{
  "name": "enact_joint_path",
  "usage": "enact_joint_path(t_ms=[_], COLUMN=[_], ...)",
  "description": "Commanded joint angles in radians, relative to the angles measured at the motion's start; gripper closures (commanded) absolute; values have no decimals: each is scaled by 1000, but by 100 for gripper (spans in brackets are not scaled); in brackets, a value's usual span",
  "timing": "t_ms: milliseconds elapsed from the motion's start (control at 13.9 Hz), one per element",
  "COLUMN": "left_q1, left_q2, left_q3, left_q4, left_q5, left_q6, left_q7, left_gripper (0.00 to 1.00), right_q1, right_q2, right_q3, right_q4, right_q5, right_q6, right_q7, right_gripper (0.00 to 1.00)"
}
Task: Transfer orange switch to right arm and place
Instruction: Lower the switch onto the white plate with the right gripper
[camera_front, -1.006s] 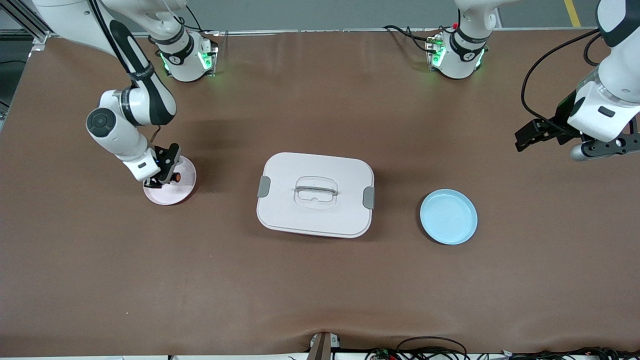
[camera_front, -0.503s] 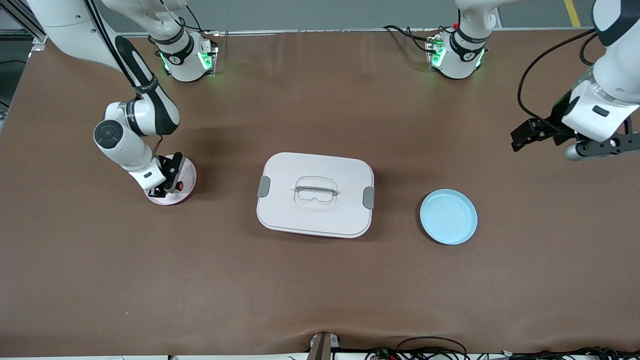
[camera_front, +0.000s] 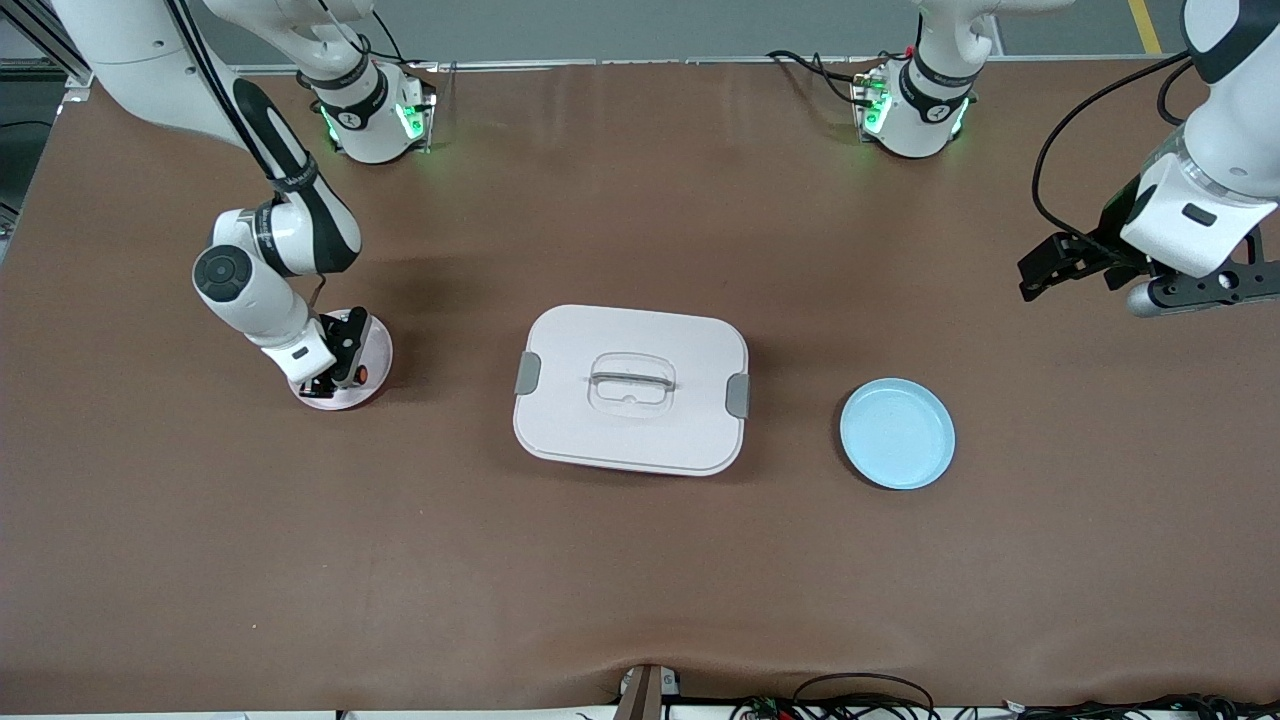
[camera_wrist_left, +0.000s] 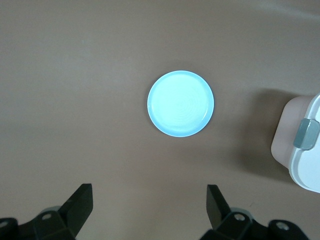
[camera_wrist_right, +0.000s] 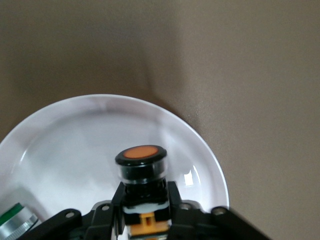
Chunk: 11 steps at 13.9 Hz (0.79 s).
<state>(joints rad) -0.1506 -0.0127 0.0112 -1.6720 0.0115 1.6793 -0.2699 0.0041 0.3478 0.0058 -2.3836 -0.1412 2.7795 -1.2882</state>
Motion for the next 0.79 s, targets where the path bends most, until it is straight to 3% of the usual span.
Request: enact_joint_path(t_ms=[0, 431, 503, 719], left_q1=[-49, -29, 18, 207], left_q2=[11, 5, 1, -13], left_q3=[59, 53, 27, -159], left_q4=[26, 28, 28, 24], left_q5=[12, 12, 9, 1], left_q6=[-30, -30, -30, -30], left_q7=[17, 110, 141, 147], left_gripper=[0, 0, 0, 0], right_q1=[-42, -39, -39, -39], right_q2=[34, 33, 30, 8], right_q3=[11, 11, 13, 14], right_q4=[35, 40, 41, 53], right_q5=[-27, -27, -27, -24], right_q6=[9, -1, -1, -64], right_q7=[-11, -10, -7, -3], right_gripper=[0, 0, 0, 0])
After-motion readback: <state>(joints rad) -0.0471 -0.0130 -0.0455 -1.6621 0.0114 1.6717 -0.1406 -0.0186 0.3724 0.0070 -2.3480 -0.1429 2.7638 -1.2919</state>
